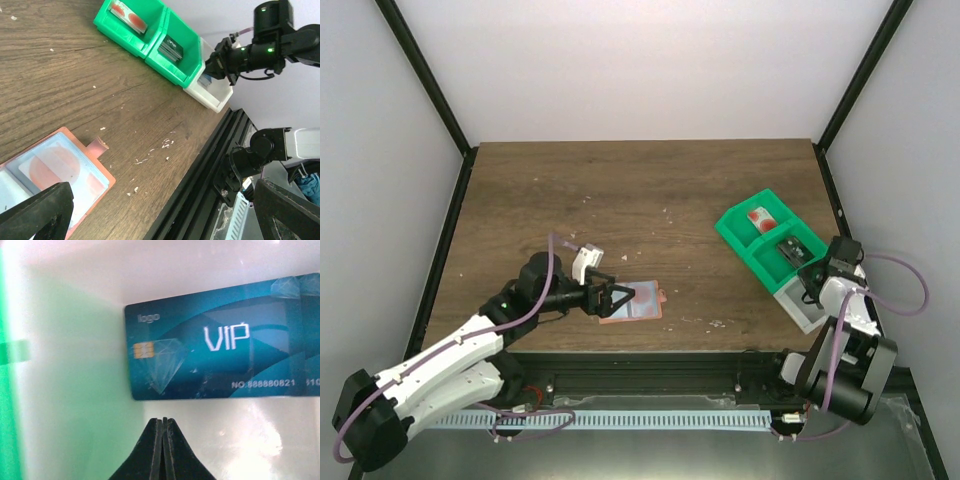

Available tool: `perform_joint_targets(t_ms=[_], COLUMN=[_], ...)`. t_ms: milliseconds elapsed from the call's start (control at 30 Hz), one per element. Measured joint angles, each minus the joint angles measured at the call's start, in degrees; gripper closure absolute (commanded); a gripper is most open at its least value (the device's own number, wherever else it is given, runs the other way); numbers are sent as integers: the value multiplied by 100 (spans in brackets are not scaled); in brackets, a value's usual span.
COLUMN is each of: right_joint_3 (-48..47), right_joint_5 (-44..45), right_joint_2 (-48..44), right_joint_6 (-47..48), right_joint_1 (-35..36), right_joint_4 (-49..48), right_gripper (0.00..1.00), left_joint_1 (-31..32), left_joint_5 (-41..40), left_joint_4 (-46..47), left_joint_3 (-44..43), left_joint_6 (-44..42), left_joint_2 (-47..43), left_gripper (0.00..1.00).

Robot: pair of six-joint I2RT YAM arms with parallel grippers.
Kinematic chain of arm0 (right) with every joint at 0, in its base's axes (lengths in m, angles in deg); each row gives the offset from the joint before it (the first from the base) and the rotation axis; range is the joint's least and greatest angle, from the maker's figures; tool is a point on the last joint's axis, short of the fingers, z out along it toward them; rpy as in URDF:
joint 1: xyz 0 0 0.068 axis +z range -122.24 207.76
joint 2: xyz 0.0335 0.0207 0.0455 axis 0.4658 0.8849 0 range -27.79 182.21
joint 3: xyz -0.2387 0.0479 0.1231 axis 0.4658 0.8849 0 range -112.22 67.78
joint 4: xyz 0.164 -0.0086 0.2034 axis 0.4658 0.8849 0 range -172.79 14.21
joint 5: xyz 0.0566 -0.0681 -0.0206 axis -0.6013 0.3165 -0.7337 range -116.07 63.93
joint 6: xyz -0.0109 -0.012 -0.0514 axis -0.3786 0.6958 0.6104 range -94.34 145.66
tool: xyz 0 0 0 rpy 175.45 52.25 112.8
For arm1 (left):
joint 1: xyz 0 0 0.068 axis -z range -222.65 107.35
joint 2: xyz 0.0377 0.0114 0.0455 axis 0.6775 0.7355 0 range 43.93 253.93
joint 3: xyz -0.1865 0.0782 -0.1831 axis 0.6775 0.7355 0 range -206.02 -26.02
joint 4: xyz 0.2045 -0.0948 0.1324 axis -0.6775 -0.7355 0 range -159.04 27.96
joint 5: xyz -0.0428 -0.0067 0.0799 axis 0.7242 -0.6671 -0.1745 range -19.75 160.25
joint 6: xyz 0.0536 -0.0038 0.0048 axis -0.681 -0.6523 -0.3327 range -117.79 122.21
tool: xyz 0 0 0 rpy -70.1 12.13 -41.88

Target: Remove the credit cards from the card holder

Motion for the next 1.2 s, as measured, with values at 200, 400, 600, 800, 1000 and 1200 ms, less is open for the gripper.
perform_joint_targets(t_ms=[200, 400, 600, 800, 1000, 1200], right_joint_3=[-2, -122, -682, -826, -824, -817], right_joint_5=[-544, -848, -1014, -811, -411, -442], right_joint_2=[-726, -1287, -1633, -1523, -1394, -789], right_joint_6=[-164, -87, 63, 37, 74, 76], right_joint_1=[0, 260, 1392, 2605, 3812, 5003], right_joint_4=[339, 723, 629, 476, 251, -164], right_gripper=[100, 95, 91, 88, 79, 66], left_joint_1=[-50, -101, -162, -492, -588, -658], left_joint_5=[0, -44, -358, -557, -710, -671], left_joint_4=[-7, -157, -492, -573, -651, -570], left_joint_3=[0, -9, -181, -302, -306, -306], left_joint_6=[0, -9, -46, -105, -109, 52], left_joint_2=[127, 321, 610, 868, 1165, 1552], left_gripper=[0, 0, 0, 7, 13, 20])
